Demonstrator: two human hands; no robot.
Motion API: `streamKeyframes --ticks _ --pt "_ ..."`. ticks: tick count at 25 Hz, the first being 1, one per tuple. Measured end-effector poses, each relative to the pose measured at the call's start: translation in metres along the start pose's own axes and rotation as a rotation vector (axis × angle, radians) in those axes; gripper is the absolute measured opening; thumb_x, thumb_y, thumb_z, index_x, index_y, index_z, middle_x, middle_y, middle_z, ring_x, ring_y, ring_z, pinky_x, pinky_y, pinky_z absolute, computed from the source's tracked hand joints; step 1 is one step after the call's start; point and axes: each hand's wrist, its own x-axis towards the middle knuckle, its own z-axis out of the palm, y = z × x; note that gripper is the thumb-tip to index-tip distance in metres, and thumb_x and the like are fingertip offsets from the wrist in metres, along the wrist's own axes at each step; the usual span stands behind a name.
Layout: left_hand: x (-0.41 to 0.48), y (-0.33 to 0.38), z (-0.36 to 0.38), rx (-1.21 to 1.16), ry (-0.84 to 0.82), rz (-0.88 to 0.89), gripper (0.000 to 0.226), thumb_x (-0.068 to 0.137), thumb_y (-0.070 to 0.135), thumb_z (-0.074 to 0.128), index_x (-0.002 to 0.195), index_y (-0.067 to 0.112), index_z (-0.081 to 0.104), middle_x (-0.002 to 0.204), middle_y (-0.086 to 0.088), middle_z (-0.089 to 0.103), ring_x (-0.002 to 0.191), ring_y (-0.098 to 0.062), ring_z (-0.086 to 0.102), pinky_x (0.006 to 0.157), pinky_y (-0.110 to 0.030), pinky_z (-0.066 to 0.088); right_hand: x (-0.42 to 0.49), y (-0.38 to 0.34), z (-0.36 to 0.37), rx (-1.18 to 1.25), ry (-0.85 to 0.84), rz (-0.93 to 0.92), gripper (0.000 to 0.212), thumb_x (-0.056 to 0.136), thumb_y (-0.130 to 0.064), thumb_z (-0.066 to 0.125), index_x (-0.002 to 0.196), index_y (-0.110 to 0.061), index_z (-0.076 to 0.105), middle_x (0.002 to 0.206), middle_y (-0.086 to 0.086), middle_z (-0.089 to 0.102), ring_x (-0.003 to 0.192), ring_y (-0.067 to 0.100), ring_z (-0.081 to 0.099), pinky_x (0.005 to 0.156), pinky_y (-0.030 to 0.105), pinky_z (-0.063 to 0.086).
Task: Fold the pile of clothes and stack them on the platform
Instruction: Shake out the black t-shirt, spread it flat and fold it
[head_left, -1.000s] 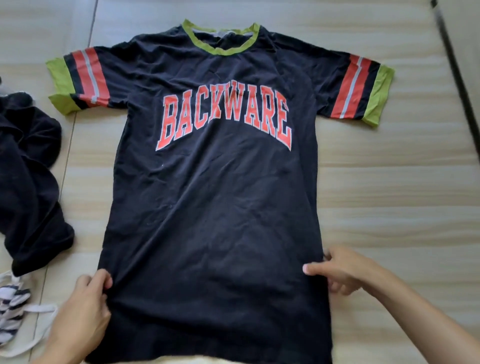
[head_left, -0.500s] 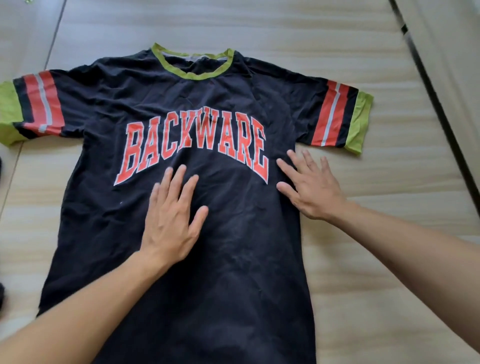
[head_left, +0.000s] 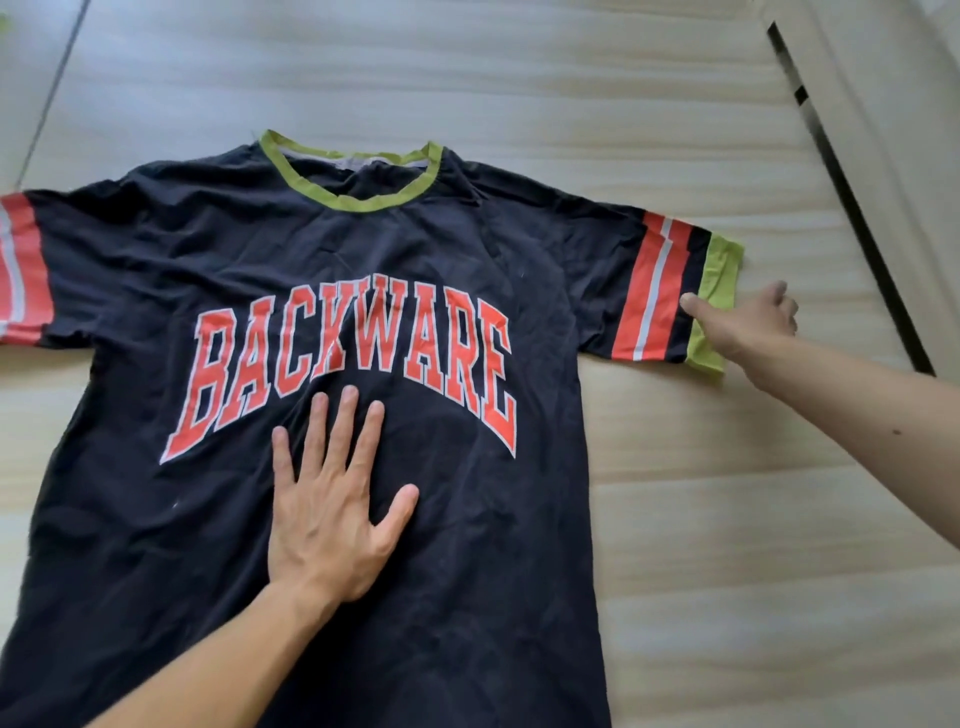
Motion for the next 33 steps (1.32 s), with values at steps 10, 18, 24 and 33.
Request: streamKeyframes --ticks 10,18,24,33 --pt "0.001 0.000 -0.005 -0.008 -0.040 0.003 0.089 0.087 0.065 0.039 0.160 0.018 0.022 0.171 -0.006 0.009 0.157 -0.030 0.007 0.120 -0.065 0.018 -0.035 -0.109 -0.019 0.139 0.071 -0.384 0.028 0.087 -0.018 0.065 0.115 -0.012 0.064 0.112 0.011 0.067 0.102 0.033 0.061 0.070 0.025 0.037" --pt "0.002 0.001 -0.009 -0.046 -0.042 0.016 0.091 0.085 0.065 0.045 0.160 0.017 0.025 0.170 -0.007 0.012 0.157 -0.031 0.010 0.118 -0.067 0.021 -0.117 -0.205 0.023 0.019 -0.255 -0.918 0.050 0.098 -0.040 0.054 0.141 -0.015 0.045 0.141 0.009 0.050 0.130 0.024 0.050 0.108 0.038 0.041" --pt "0.003 0.000 -0.009 -0.058 -0.039 0.008 0.093 0.083 0.066 0.049 0.159 0.018 0.027 0.170 -0.008 0.012 0.157 -0.031 0.010 0.118 -0.066 0.022 -0.090 -0.135 0.119 -0.517 -0.286 -0.928 0.074 0.100 -0.060 0.019 0.160 -0.027 -0.010 0.167 0.000 -0.022 0.154 0.022 -0.020 0.125 0.055 -0.002" --pt "0.003 0.000 -0.004 -0.083 -0.004 0.002 0.093 0.085 0.061 0.050 0.160 0.012 0.023 0.171 -0.007 0.010 0.157 -0.030 0.010 0.117 -0.065 0.023 -0.227 -0.069 0.132 0.035 -0.172 -0.883 0.063 0.103 -0.029 0.035 0.161 -0.022 0.010 0.170 -0.009 -0.006 0.156 0.011 -0.010 0.126 0.047 -0.002"
